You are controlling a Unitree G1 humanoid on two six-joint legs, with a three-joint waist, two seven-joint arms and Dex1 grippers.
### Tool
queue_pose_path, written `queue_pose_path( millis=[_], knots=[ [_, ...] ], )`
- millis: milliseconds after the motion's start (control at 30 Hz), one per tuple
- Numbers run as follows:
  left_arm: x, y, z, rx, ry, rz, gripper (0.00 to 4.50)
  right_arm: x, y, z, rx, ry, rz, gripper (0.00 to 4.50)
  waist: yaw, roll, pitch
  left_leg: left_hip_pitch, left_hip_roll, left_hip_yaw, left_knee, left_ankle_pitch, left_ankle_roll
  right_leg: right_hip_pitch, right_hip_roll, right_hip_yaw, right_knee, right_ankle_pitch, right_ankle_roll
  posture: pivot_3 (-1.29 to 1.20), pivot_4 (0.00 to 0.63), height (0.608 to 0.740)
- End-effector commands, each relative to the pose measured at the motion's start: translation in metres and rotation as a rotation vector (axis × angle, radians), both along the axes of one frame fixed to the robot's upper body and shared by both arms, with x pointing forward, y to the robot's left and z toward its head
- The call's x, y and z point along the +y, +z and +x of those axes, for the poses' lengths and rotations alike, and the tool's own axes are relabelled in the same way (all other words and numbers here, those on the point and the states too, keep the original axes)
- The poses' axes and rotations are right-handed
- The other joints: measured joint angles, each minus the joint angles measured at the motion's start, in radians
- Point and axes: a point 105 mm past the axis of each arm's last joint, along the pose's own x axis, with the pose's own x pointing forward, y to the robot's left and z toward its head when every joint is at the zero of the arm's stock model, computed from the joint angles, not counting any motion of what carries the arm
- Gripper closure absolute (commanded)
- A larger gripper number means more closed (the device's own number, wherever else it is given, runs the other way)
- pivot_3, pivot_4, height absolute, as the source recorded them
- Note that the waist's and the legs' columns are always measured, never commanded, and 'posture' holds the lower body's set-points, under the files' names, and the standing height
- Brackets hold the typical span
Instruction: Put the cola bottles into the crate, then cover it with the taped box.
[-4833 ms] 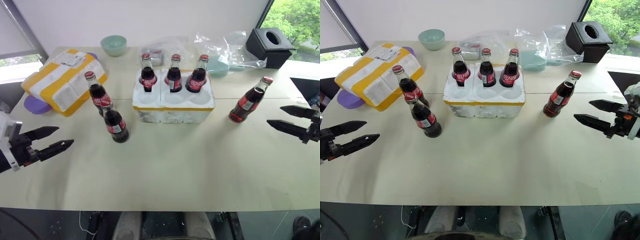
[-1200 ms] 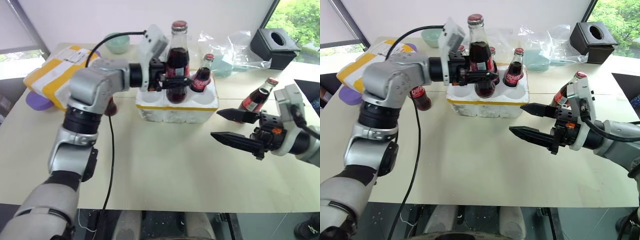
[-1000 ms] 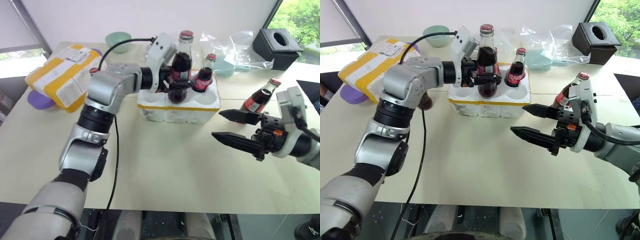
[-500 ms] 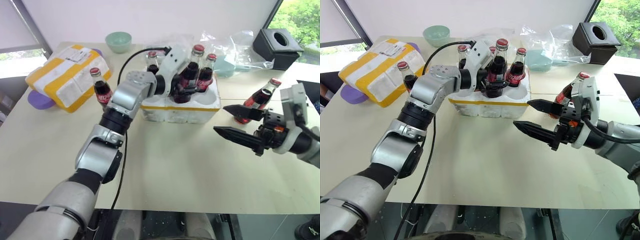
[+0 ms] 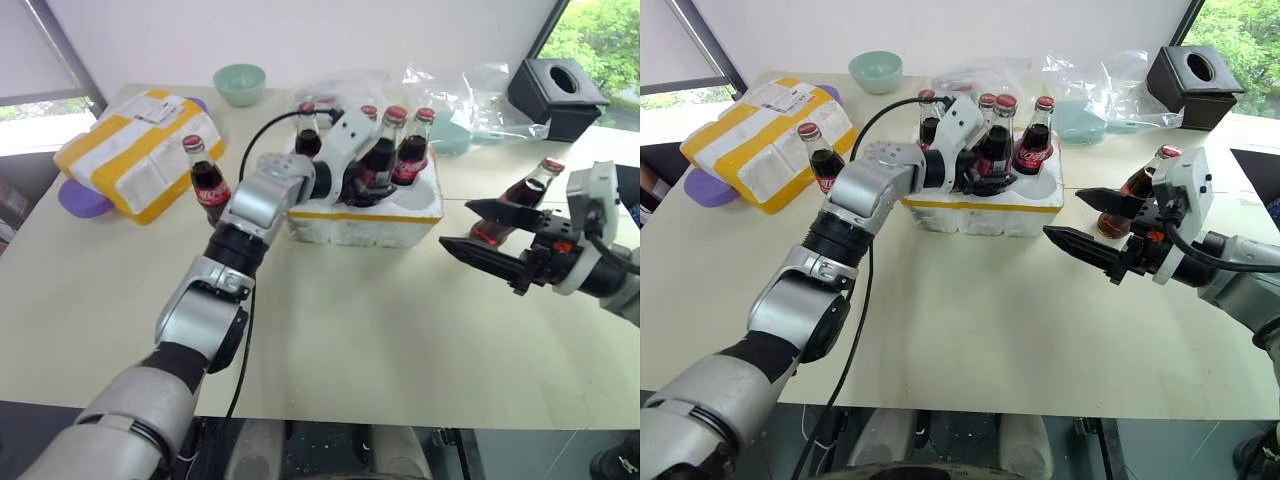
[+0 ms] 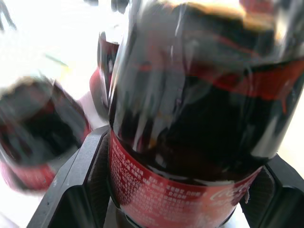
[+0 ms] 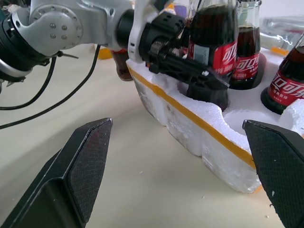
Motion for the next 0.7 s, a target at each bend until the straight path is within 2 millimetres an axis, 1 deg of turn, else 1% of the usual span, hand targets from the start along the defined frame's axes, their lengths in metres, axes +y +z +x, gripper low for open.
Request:
queue_pose_path(
  millis=[33, 67, 100, 200, 267, 333, 433, 500, 567, 600, 633, 700],
  knots=[
    [-0.003, 0.01, -0.001, -0.048, -0.001, 0.006, 0.57, 0.0, 0.01, 0.001, -0.053, 0.001, 0.008, 0.0, 0.0, 0.001, 0.0, 0.0, 0.0, 0.0, 0.0, 0.0, 0.0, 0.0, 0.0, 0.0, 0.0, 0.0, 0.0, 0.0, 0.15, 0.739],
    [-0.003, 0.01, 0.0, -0.044, 0.003, 0.005, 0.21, 0.0, 0.01, 0.002, -0.054, -0.001, 0.009, 0.0, 0.0, 0.001, 0.0, 0.001, 0.0, 0.0, 0.0, 0.0, 0.0, 0.001, 0.0, 0.0, 0.0, 0.0, 0.0, 0.0, 0.15, 0.739],
    [-0.002, 0.01, -0.001, -0.041, 0.002, 0.003, 0.04, -0.001, 0.01, 0.003, -0.054, -0.002, 0.01, 0.0, 0.0, 0.001, 0.0, 0.001, 0.0, 0.0, 0.0, 0.0, 0.0, 0.001, 0.0, 0.0, 0.0, 0.0, 0.0, 0.0, 0.15, 0.739],
    [-0.001, 0.013, -0.002, -0.042, -0.004, -0.006, 0.04, 0.0, 0.01, 0.005, -0.055, -0.003, 0.01, 0.0, -0.002, 0.001, 0.0, 0.001, 0.0, 0.0, 0.0, 0.0, 0.0, 0.001, 0.0, 0.0, 0.0, 0.0, 0.0, 0.0, 0.15, 0.739],
    [0.003, 0.02, -0.003, -0.048, -0.001, -0.027, 0.04, 0.001, 0.01, 0.007, -0.056, -0.002, 0.011, 0.0, -0.002, 0.001, 0.0, 0.001, 0.0, 0.0, 0.0, 0.0, 0.0, 0.001, 0.0, 0.0, 0.001, 0.0, 0.0, 0.0, 0.15, 0.739],
    [0.011, 0.031, -0.007, -0.049, -0.004, -0.059, 0.04, 0.002, 0.01, 0.008, -0.057, 0.0, 0.012, 0.0, -0.003, 0.001, 0.0, 0.001, 0.0, 0.0, 0.0, 0.0, 0.0, 0.001, 0.0, 0.0, 0.001, 0.0, 0.0, 0.0, 0.15, 0.739],
    [0.028, 0.056, -0.026, -0.04, -0.059, -0.134, 0.04, 0.002, 0.009, 0.009, -0.056, 0.003, 0.013, 0.0, -0.008, 0.001, 0.0, 0.001, 0.0, 0.0, 0.0, 0.0, 0.0, 0.0, 0.0, 0.0, 0.001, 0.0, 0.0, 0.0, 0.15, 0.739],
    [0.046, 0.074, -0.046, -0.023, -0.115, -0.191, 0.04, 0.003, 0.008, 0.01, -0.054, 0.007, 0.016, 0.0, -0.01, 0.001, 0.0, 0.001, 0.0, 0.0, 0.0, 0.0, 0.0, 0.0, 0.0, 0.0, 0.002, 0.0, 0.0, 0.0, 0.15, 0.739],
    [0.067, 0.083, -0.066, -0.017, -0.151, -0.21, 0.04, 0.004, 0.008, 0.011, -0.05, 0.014, 0.019, 0.0, -0.017, 0.001, 0.0, 0.001, 0.0, 0.0, 0.0, 0.0, 0.0, -0.001, 0.0, 0.0, 0.003, 0.0, 0.0, 0.0, 0.15, 0.739],
    [0.079, 0.084, -0.073, -0.016, -0.147, -0.202, 0.04, 0.005, 0.007, 0.011, -0.049, 0.018, 0.021, 0.0, -0.021, 0.001, 0.0, 0.001, 0.0, 0.0, 0.0, 0.0, 0.0, 0.0, 0.0, 0.0, 0.004, 0.0, 0.0, 0.0, 0.15, 0.739],
    [0.095, 0.079, -0.081, -0.011, -0.131, -0.175, 0.04, 0.006, 0.006, 0.012, -0.046, 0.023, 0.023, 0.0, -0.023, 0.001, 0.0, 0.002, 0.0, 0.0, 0.0, 0.0, 0.0, 0.0, 0.0, 0.0, 0.005, 0.0, 0.0, 0.0, 0.15, 0.739],
    [0.118, 0.07, -0.096, 0.003, -0.111, -0.12, 0.04, 0.008, 0.005, 0.013, -0.04, 0.032, 0.024, 0.0, -0.029, 0.001, -0.001, 0.004, 0.0, 0.0, 0.0, 0.0, 0.0, 0.001, 0.0, 0.001, 0.006, 0.0, 0.0, 0.0, 0.15, 0.739]
  ],
)
